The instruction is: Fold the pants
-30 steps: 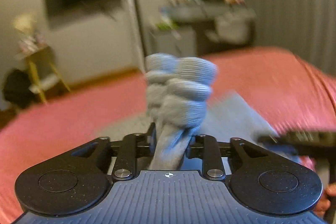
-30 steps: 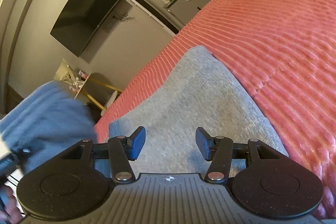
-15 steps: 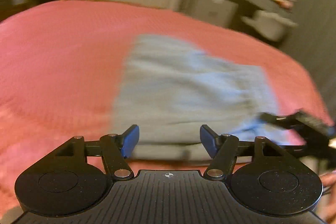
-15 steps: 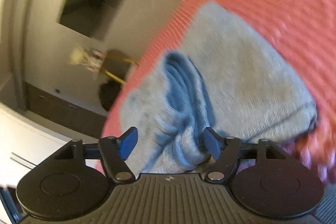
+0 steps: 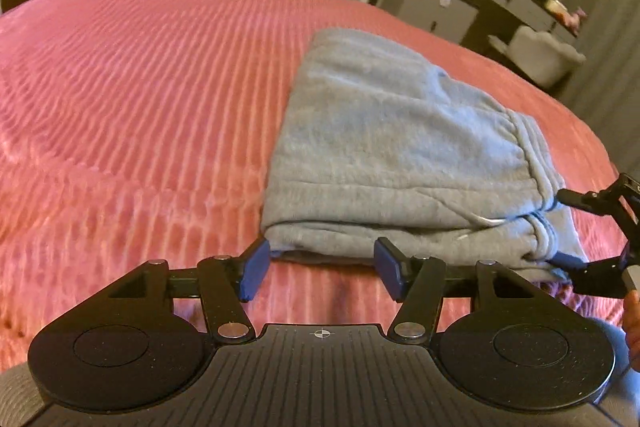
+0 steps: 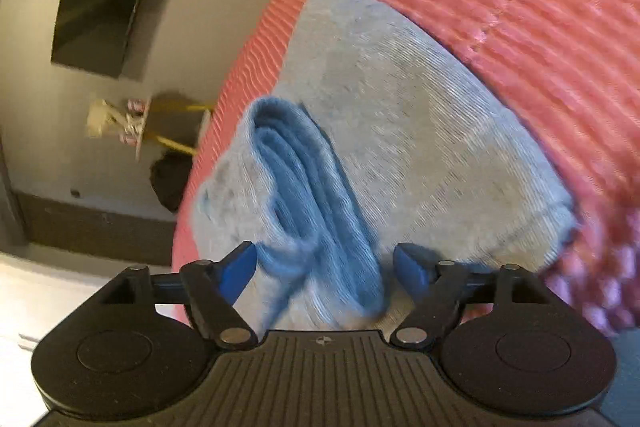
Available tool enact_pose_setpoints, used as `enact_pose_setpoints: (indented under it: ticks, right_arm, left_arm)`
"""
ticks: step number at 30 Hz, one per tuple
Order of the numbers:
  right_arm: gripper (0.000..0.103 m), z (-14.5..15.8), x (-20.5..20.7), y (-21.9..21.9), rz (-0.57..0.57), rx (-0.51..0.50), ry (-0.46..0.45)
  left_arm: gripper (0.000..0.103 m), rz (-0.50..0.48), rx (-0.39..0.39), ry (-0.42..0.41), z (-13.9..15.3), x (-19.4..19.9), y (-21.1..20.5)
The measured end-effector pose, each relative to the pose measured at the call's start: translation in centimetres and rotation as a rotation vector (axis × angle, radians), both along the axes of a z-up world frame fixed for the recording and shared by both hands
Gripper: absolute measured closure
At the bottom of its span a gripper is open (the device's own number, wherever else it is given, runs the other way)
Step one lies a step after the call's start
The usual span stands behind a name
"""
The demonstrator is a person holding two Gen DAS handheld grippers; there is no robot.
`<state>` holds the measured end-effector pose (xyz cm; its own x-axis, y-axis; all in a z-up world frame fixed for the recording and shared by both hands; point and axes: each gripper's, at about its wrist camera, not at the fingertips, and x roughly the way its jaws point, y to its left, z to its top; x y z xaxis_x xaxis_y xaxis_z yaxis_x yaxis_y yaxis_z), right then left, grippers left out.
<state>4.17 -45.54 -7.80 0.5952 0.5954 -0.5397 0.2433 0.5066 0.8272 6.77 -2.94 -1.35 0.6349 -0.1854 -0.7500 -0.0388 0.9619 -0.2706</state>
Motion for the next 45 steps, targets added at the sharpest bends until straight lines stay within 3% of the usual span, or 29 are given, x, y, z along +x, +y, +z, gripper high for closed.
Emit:
enact_pose_setpoints:
  ticks: [4, 7, 9, 10, 12, 14, 17, 18, 19, 21, 25, 27, 29, 32, 38, 42, 45]
  right_arm:
    - [0.025, -1.1, 0.0, 1.1, 0.019, 0.035, 0.026]
    - [0.025, -1.9, 1.0, 1.4, -0.003, 0.128, 0.033]
    - [0.04, -1.9, 1.8, 1.9, 0.0, 0.145, 0.026]
    - [0.055, -1.7, 2.0, 2.0, 0.004, 0.164, 0.006]
    - [0.052, -1.3, 2.5, 2.5, 0.006, 0.183, -0.008]
    - [0.033, -1.2, 3.1, 3.3, 0.02, 0.153, 0.005]
    - [0.035, -0.8, 4.3, 4.9, 0.038, 0.112, 0.013]
    - [0.042, -0.2, 4.7, 5.5, 0.038, 0.073, 0.013]
    - [0.061, 0.5, 5.0, 6.3, 0.038, 0.018, 0.013]
    - [0.062, 3.0, 5.0, 7.9, 0.056, -0.071, -0.036]
    - [0.063, 8.9, 4.1, 9.4, 0.086, 0.009, -0.236]
    - [0.063, 11.5, 3.8, 9.8, 0.102, 0.024, -0.312]
    - [0.063, 13.5, 3.7, 9.8, 0.111, 0.029, -0.375]
    - [0.063, 15.0, 3.5, 8.8, 0.099, 0.027, -0.403]
    - [0.063, 12.6, 3.3, 4.6, -0.013, -0.018, -0.33]
    - [0.062, 8.9, 3.1, 1.2, -0.094, -0.06, -0.218]
    - [0.047, 4.8, 3.7, -0.3, -0.167, -0.084, -0.084]
  left_arm:
    - [0.041, 0.001, -0.021, 0.023, -0.6, 0.2, -0.2]
    - [0.041, 0.006, -0.034, 0.029, -0.8, 0.2, -0.1]
    - [0.041, 0.005, -0.045, 0.025, -0.7, -0.1, 0.0]
    - [0.042, 0.002, -0.053, 0.023, -0.7, -0.1, 0.1]
    - [0.043, -0.006, -0.052, 0.024, -0.8, 0.0, -0.1]
    - [0.043, -0.014, -0.04, 0.038, -0.9, 0.1, -0.3]
    - [0.044, -0.035, -0.022, 0.054, -1.0, 0.2, -0.8]
    - [0.044, -0.04, -0.007, 0.056, -1.0, 0.2, -1.0]
    - [0.044, -0.041, 0.013, 0.06, -1.1, 0.2, -1.3]
    - [0.045, -0.027, 0.054, 0.078, -1.2, 0.3, -1.7]
    - [0.047, 0.026, 0.096, 0.071, -1.4, 0.6, -1.9]
    - [0.052, 0.066, 0.108, 0.054, -1.5, 0.6, -1.8]
    - [0.073, 0.09, 0.102, 0.04, -1.7, 0.8, -1.7]
    - [0.091, 0.077, 0.054, 0.005, -1.7, 0.7, -1.5]
    - [0.092, 0.037, -0.014, -0.086, -0.8, -0.4, -1.2]
    - [0.082, -0.006, -0.029, -0.046, -1.2, 0.0, -1.7]
    - [0.082, -0.029, -0.001, -0.041, -1.4, 0.1, -2.3]
